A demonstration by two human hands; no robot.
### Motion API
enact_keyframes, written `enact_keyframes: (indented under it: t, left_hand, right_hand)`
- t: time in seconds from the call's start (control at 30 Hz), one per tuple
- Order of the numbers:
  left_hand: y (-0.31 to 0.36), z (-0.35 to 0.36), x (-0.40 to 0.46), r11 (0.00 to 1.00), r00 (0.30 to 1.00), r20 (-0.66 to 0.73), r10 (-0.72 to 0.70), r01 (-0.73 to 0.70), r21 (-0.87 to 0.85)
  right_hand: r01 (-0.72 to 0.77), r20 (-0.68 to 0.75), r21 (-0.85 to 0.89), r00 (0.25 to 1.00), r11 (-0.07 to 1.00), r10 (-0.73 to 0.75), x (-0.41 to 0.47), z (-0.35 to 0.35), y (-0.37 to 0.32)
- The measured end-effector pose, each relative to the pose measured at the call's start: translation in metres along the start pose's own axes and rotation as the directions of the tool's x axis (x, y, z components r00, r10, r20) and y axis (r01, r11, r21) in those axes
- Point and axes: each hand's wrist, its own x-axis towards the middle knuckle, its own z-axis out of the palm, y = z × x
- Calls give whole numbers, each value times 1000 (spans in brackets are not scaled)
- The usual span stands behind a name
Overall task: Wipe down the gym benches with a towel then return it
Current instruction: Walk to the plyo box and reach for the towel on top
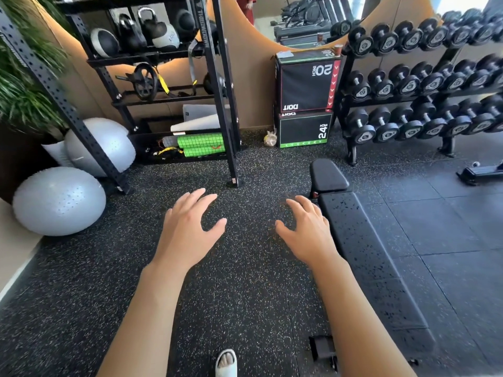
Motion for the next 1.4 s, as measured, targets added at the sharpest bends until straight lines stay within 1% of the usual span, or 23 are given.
enact_keyframes:
  t: [0.27,0.57,0.7,0.87,1.13,1.4]
  left_hand:
    - [-31,25,83,997,997,33,65,-63,-43]
    - [-91,17,186,992,995,35,89,-86,-95]
    - [-118,11,222,988,995,23,101,-97,-119]
    - [-139,14,260,981,992,24,121,-116,-154]
    - [-130,35,314,969,990,31,137,-128,-210]
    - [-84,68,386,975,991,39,129,-119,-189]
  right_hand:
    - [-84,-30,-41,996,996,83,68,17,2]
    - [-90,-79,-69,993,994,85,167,35,-54]
    - [-92,-78,-77,993,993,86,198,49,-78]
    - [-103,-106,-105,990,989,92,229,61,-92]
    - [-141,-111,-146,986,979,125,274,56,-71]
    - [-126,-91,-135,989,983,114,352,34,-16]
